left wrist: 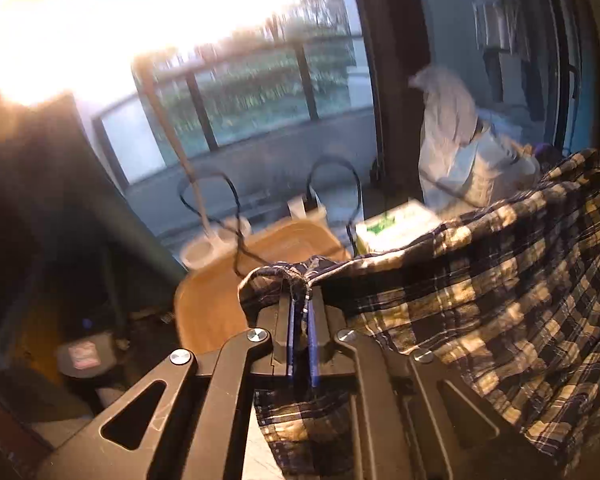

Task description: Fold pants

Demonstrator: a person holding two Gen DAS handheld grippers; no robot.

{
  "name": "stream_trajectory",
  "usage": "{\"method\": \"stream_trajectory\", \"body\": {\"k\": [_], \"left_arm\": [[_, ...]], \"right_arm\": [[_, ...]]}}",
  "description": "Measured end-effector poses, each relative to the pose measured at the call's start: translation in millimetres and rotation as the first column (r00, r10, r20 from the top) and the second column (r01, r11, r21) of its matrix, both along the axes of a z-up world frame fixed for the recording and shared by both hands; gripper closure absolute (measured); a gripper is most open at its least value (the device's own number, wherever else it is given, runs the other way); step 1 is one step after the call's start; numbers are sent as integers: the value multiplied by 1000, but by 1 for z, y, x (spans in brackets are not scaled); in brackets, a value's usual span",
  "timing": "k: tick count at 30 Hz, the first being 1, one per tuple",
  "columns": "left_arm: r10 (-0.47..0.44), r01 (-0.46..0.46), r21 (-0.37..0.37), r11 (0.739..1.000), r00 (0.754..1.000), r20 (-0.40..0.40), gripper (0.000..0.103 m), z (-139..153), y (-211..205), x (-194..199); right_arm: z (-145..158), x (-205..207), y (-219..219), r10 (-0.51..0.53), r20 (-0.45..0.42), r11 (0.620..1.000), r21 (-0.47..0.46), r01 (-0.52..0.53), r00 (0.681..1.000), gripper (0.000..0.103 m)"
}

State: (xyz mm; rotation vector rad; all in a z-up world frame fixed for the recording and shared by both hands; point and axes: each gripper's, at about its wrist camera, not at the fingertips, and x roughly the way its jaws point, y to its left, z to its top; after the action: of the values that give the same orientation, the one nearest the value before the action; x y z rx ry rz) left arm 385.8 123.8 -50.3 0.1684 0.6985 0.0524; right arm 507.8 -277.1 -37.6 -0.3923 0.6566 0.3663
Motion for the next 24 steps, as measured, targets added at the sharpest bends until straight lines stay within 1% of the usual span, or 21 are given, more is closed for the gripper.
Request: {"method": "stream_trajectory", "body": {"k": [1, 2, 3, 4, 5, 6, 7, 8, 10, 13, 16, 19, 24], "left_arm": [[3, -3, -6, 1000, 1000, -24, 89, -5, 0, 2], [12, -13, -12, 1000, 999, -37, 72, -9, 1, 2], [20, -21, -20, 1000, 999, -45, 55, -13, 1, -2], [17, -18, -29, 999, 999, -41, 49, -14, 1, -8], [14, -16, -38, 999, 999, -39, 43, -16, 0, -13], [18, -20, -46, 999, 999, -37, 38, -16, 0, -20], [22, -24, -50, 998, 999, -35, 36, -16, 0, -27], [29, -31, -59, 998, 999, -32, 34, -15, 2, -37], [57, -59, -84, 995, 998, -32, 33, -14, 4, -57], [65, -71, -192, 979, 997, -33, 33, -11, 9, -93], [55, -61, -257, 965, 998, -31, 33, -15, 0, -130], [42, -50, -334, 941, 999, -32, 33, -24, -11, -170], [-4, -30, -446, 894, 997, -75, 31, -52, -36, -206]], "right_arm": [[-9, 8, 3, -10, -18, 1000, -14, 10, 1000, 75], [-17, 14, 3, -20, -32, 1000, -16, 19, 999, 74], [-22, 17, 3, -29, -49, 999, -18, 28, 998, 67], [-29, 20, 3, -45, -67, 999, -24, 43, 997, 62], [-31, 20, 1, -48, -70, 999, -22, 47, 996, 45], [-30, 17, -1, -49, -66, 999, -11, 48, 997, 29], [-27, 12, -4, -49, -54, 999, 1, 49, 997, 24], [-26, 7, -9, -50, -45, 999, 7, 50, 998, 22], [-19, -6, -16, -58, -26, 998, 8, 58, 998, 22], [-8, -36, -33, -66, -7, 998, 24, 66, 998, 22], [-3, -67, -57, -88, -16, 995, 41, 89, 996, 22], [-7, -97, -83, -119, -31, 992, 46, 121, 992, 22], [-23, -135, -127, -183, -88, 978, 82, 191, 979, 22]]}}
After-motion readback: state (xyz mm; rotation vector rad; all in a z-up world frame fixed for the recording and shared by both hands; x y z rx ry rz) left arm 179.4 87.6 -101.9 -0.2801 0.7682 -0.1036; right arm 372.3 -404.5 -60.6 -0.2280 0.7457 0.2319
